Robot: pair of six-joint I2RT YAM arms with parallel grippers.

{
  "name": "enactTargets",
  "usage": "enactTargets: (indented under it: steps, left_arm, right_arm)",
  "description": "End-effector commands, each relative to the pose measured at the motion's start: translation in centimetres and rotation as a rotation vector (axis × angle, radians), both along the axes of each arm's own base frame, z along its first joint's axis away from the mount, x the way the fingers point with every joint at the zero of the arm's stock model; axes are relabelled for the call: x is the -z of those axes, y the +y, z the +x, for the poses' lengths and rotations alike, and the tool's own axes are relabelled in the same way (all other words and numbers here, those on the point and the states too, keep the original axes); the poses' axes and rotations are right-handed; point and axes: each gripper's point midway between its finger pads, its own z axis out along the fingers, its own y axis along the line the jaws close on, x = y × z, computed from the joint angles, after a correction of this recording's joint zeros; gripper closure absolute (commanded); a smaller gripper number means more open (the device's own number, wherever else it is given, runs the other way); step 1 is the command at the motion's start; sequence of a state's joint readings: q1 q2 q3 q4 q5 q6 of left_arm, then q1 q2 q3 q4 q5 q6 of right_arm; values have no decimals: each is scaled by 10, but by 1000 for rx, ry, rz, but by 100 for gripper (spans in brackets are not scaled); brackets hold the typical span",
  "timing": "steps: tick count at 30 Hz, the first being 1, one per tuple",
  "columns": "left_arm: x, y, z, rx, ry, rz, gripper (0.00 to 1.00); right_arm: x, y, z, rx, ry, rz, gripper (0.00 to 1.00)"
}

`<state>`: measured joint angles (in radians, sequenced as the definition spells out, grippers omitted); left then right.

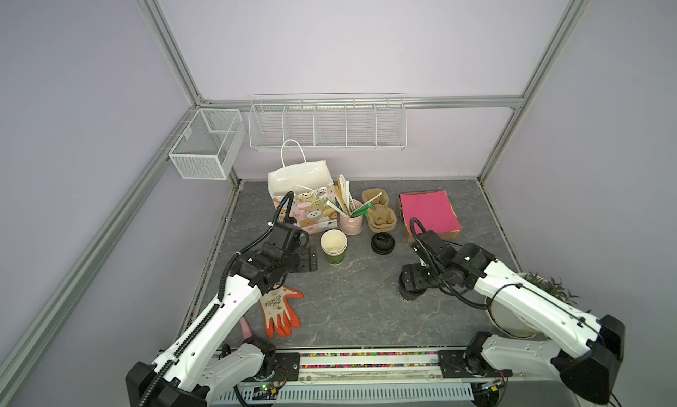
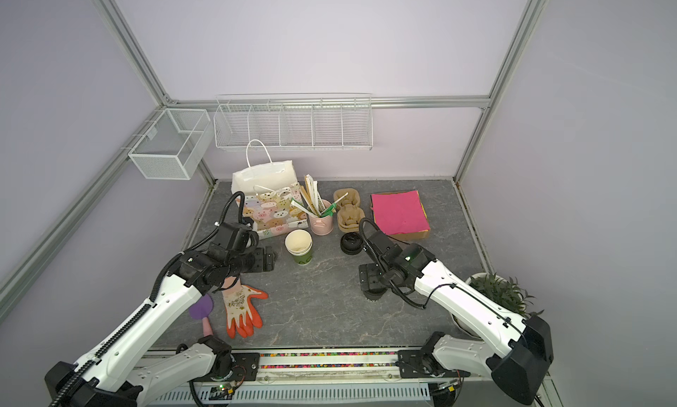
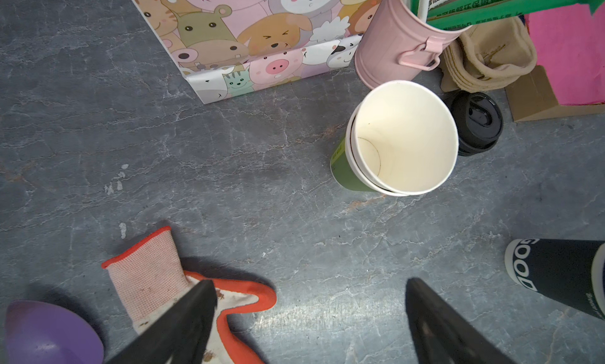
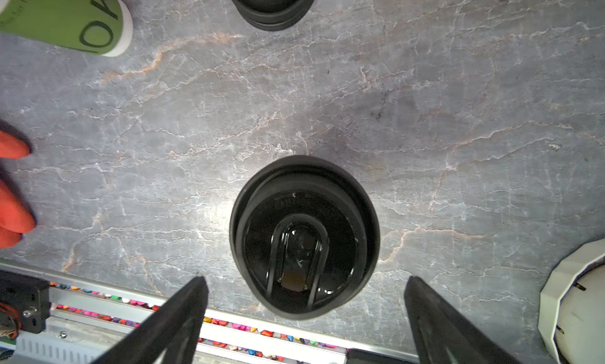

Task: Pack a coffee takeout order
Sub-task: Pick up the coffee cup from the center of the table.

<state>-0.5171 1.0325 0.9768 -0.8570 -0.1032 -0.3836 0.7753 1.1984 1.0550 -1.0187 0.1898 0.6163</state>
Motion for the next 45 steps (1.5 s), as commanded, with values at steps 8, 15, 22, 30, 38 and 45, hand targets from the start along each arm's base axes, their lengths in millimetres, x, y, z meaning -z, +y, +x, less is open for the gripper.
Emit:
enactTargets:
  steps: [8,15,22,30,38,45]
  left_arm:
    - [2,2,-1,7,2,11,9]
    - [4,1,-1,11,11,12,9]
    - [4,1,-1,11,8,11,9]
    - [3,1,-1,11,9,10,9]
    - [3,1,-1,12,8,9,9]
    - [2,0,-1,14,4,5,9]
  right_arm:
    - [4,-1,2,-40,-6,-88,4]
    - [8,7,1,-70,-8,-110,12]
    - [16,3,2,-68,7,-149,16]
    - [21,6,1,-73,18,-146,21]
    - [7,-8,2,-35,-26,-168,27]
    - [-11,-38,13,46,-82,-208,27]
